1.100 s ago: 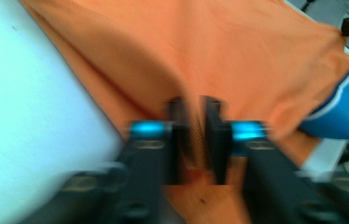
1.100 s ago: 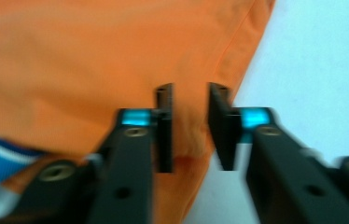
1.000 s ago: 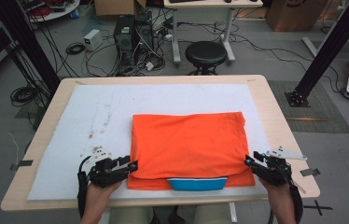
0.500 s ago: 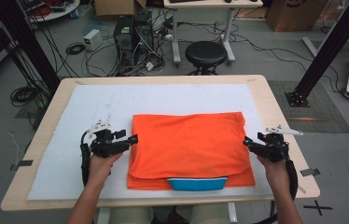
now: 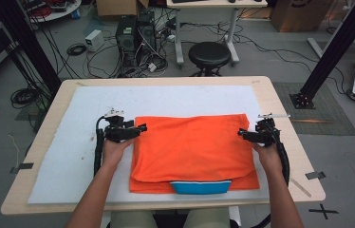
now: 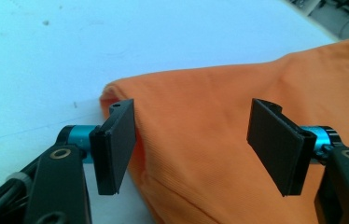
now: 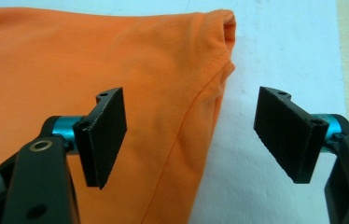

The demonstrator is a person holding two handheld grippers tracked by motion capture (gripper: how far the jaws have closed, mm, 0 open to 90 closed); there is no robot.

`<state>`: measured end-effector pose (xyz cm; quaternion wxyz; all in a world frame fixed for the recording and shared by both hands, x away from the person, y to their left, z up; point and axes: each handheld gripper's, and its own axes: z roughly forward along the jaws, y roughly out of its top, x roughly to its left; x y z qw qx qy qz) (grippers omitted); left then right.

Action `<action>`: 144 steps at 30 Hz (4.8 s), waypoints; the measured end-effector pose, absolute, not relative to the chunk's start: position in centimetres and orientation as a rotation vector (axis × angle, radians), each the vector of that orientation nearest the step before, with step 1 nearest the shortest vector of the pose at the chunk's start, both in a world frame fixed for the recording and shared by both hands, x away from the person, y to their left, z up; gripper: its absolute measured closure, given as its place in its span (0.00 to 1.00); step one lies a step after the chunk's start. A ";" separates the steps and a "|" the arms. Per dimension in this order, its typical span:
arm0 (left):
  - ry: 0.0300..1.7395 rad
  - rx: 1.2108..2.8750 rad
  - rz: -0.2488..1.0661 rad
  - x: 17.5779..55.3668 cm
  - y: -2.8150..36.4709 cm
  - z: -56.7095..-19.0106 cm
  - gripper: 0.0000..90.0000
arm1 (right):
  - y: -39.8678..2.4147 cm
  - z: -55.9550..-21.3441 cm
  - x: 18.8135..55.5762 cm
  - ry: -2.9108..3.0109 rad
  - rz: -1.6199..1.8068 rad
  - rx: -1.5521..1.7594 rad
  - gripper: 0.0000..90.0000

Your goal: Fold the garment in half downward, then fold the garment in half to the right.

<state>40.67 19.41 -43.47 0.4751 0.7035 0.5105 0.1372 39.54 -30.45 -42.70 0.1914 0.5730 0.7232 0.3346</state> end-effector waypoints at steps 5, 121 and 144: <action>1.318 1.808 0.347 41.6 19.0 -44.9 0.43 | -30.1 -44.0 40.7 2.081 0.850 1.631 0.48; 1.254 1.859 0.384 28.0 17.3 -45.1 0.49 | -27.9 -41.6 30.9 2.027 1.240 1.165 0.23; 1.172 1.870 0.377 27.3 16.7 -45.2 0.94 | -22.3 -39.7 35.8 2.208 1.249 1.071 0.23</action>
